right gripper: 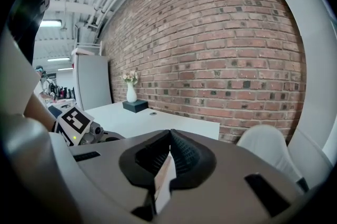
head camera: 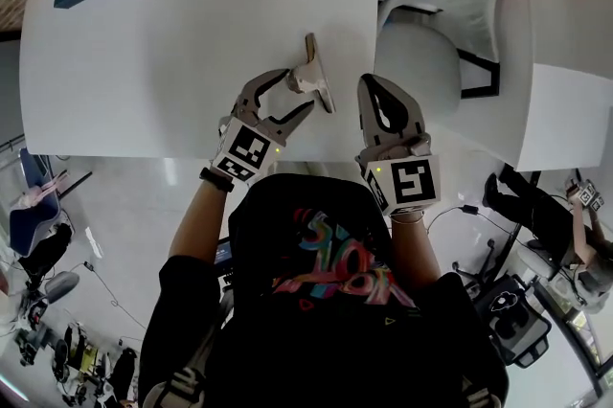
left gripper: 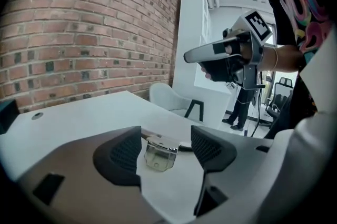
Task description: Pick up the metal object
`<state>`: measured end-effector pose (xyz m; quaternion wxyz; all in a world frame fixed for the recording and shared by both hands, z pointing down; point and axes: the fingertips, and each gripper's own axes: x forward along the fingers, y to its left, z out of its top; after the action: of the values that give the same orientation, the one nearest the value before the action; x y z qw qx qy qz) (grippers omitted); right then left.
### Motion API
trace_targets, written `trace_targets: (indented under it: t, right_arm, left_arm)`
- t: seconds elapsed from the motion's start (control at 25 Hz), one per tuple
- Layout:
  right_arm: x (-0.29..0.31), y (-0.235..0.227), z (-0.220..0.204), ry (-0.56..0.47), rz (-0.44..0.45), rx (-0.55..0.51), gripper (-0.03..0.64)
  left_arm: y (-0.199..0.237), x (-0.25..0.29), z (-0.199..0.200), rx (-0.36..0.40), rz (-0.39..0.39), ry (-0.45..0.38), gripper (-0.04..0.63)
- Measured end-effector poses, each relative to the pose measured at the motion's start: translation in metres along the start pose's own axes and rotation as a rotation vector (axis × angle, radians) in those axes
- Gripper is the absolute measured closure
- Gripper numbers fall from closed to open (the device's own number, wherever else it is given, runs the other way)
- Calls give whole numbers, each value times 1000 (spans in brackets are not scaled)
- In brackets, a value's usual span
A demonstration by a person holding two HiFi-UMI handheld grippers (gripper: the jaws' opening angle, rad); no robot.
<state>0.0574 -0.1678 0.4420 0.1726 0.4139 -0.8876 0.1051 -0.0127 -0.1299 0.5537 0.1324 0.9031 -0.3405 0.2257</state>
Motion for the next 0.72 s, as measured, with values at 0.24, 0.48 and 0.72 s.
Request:
trace_targets:
  t: [0.24,0.48,0.72]
  right_arm:
    - [13,3,-9,27,18,3,600]
    - [17,-1,-17,47,17,19,600]
    - [17,-2,-20,54,12,29,600]
  left_arm:
    - [6,18,-23,68,-34,68,308]
    - [7,37,-38,115,-78,131,299]
    - [7,48,-47,156,-86,168,296]
